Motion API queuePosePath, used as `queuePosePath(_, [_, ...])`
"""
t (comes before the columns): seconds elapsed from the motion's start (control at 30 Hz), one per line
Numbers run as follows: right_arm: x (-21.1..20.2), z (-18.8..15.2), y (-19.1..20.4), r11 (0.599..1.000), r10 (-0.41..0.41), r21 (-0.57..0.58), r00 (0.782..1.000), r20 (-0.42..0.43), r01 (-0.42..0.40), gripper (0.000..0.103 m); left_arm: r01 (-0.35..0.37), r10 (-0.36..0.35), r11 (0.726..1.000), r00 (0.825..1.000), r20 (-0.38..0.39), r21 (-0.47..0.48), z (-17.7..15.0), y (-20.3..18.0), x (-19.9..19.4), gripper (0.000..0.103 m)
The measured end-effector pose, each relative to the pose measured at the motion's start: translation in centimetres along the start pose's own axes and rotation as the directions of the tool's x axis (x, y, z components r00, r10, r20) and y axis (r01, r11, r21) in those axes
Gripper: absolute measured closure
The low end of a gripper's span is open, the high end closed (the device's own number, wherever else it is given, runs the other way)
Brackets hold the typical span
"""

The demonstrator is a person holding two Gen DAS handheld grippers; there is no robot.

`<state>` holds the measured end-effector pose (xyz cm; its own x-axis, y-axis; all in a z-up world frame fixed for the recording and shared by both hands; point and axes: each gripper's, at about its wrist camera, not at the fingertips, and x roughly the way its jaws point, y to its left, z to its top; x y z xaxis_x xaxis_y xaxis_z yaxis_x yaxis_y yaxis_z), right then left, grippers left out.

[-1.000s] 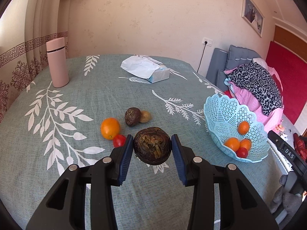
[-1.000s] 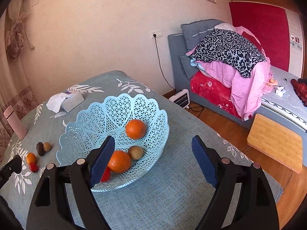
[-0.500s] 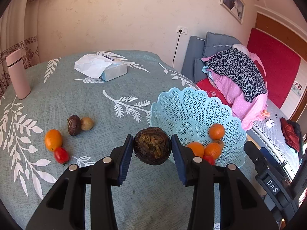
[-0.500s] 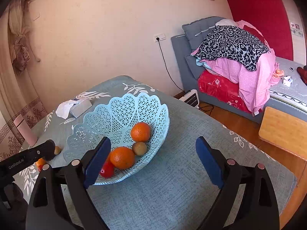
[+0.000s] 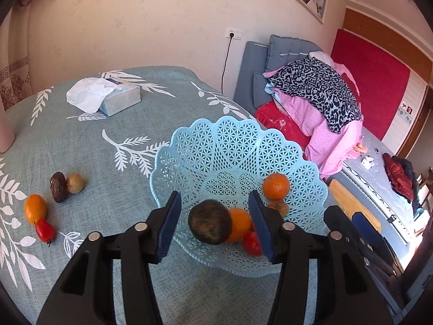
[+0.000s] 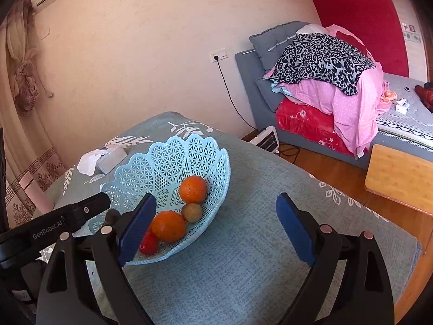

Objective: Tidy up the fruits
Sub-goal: 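Lower the dark dried fruit into the blue basket and open the left tool, then move the left tool to the red tomato and close around it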

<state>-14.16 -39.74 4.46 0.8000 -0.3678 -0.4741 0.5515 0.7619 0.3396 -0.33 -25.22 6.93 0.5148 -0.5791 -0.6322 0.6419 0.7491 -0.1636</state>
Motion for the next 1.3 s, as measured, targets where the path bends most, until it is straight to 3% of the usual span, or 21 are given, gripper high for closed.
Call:
queuePosePath(0.13, [-0.1,0.0,0.0,1.0,-0.004,-0.004,1.0,0.004,0.004,0.011,-0.024,0.025,0.999,1.0,0.019,-0.023,0.1,0.9,-0.9,0.034])
queuePosePath(0.2, [-0.1,-0.1,0.1,1.0,-0.006,-0.006,1.0,0.006,0.006,0.011,-0.035,0.036,0.998,0.999,0.022,-0.044,0.0,1.5,-1.3,0.027])
queuePosePath(0.87, [-0.6,-0.2,0.3,1.0,-0.018,-0.021,1.0,0.022,0.018,0.011,-0.164,0.178,0.978,0.979,0.102,-0.131,-0.7,7.1,-6.1,0.026])
queuePosePath(1.07, [-0.8,-0.3,0.7,0.999,-0.027,-0.039,0.999,0.032,0.028,0.011,-0.225,0.247,0.957,0.963,0.106,-0.182,-1.4,11.0,-7.7,0.026])
queuePosePath(1.3, [-0.7,-0.3,1.0,0.998,-0.033,-0.049,0.999,0.037,0.035,0.011,-0.308,0.334,0.915,0.941,0.062,-0.259,-3.0,16.0,-8.2,0.026])
